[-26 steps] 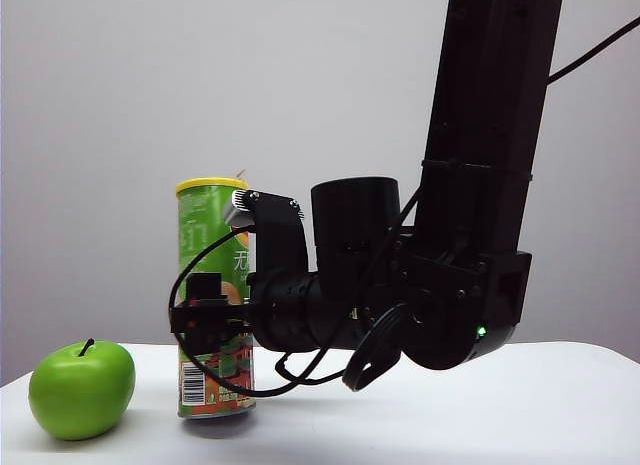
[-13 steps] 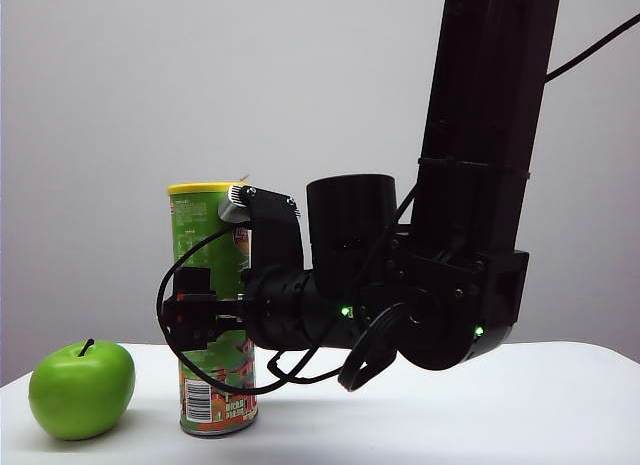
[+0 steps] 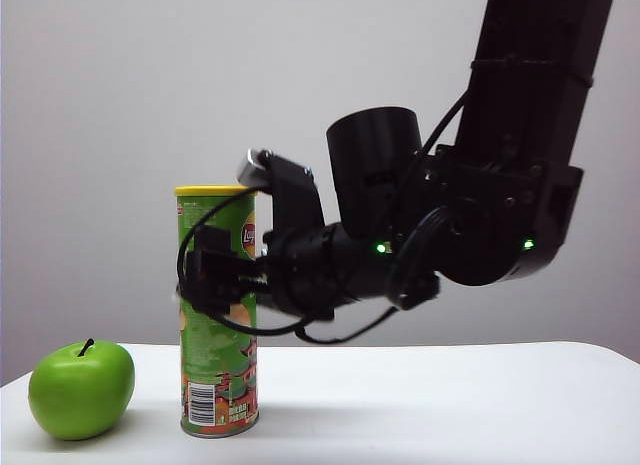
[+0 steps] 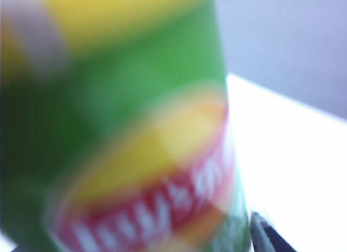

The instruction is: Pick up the green bucket of chips from the desk, place it near the apple, and finally stand it up.

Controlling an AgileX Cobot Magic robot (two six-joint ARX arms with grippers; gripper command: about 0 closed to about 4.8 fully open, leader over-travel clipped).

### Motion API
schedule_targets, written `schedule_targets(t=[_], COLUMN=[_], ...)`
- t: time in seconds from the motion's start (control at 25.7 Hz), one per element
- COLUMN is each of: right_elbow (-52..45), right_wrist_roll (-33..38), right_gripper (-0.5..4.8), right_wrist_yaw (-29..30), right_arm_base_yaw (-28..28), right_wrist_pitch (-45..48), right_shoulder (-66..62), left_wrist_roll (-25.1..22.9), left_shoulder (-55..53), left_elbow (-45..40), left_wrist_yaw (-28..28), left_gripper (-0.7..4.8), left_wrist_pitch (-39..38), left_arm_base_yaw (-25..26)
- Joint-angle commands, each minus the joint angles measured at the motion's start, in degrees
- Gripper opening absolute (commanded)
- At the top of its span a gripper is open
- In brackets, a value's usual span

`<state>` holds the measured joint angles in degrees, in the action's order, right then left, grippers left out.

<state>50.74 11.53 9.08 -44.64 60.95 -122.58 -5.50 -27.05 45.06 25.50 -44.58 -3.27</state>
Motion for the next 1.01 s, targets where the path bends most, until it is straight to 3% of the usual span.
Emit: schedule_targets(t=[0.04, 0.19, 0.47, 0.82, 0.85, 0.89, 0.93, 1.01], right_elbow=[-1.31, -4.57, -8.24, -9.88, -9.90, -9.90, -9.90, -9.90], right_wrist_roll=[4.22, 4.31, 3.48, 3.43, 3.43, 3.21, 2.97, 2.01], right_gripper=[4.79, 4.79, 4.79, 4.79, 3.59, 3.04, 1.77, 0.89], right_wrist_yaw=[2.95, 2.64, 2.60, 9.42, 12.26, 13.25, 13.90, 13.79], right_arm_base_yaw=[-0.13, 0.07, 2.73, 5.51, 6.03, 6.03, 6.03, 6.01], right_wrist_pitch=[-1.22, -2.21, -11.63, -45.05, -51.19, -53.20, -56.76, -59.30], right_shoulder=[1.16, 4.31, 12.68, 32.02, 37.03, 39.10, 43.78, 47.87], left_wrist_roll=[0.15, 0.15, 0.15, -0.07, 0.00, -0.04, -0.09, -0.81], left_shoulder=[-0.02, 0.00, 0.00, -0.02, -0.02, 0.00, 0.00, -0.02], left_elbow=[-0.02, -0.02, -0.02, -0.02, -0.02, -0.02, -0.02, -0.02], left_wrist_yaw=[0.26, 0.35, 0.85, -0.04, -1.07, -1.36, -1.53, -2.03], left_gripper=[4.34, 4.34, 4.34, 4.25, 4.25, 4.25, 4.25, 4.24], left_wrist_pitch=[0.57, 0.48, 0.50, -0.44, -0.87, -1.27, -2.34, -3.65], left_arm_base_yaw=[-0.02, -0.02, -0.02, -0.02, -0.02, -0.02, -0.02, -0.02])
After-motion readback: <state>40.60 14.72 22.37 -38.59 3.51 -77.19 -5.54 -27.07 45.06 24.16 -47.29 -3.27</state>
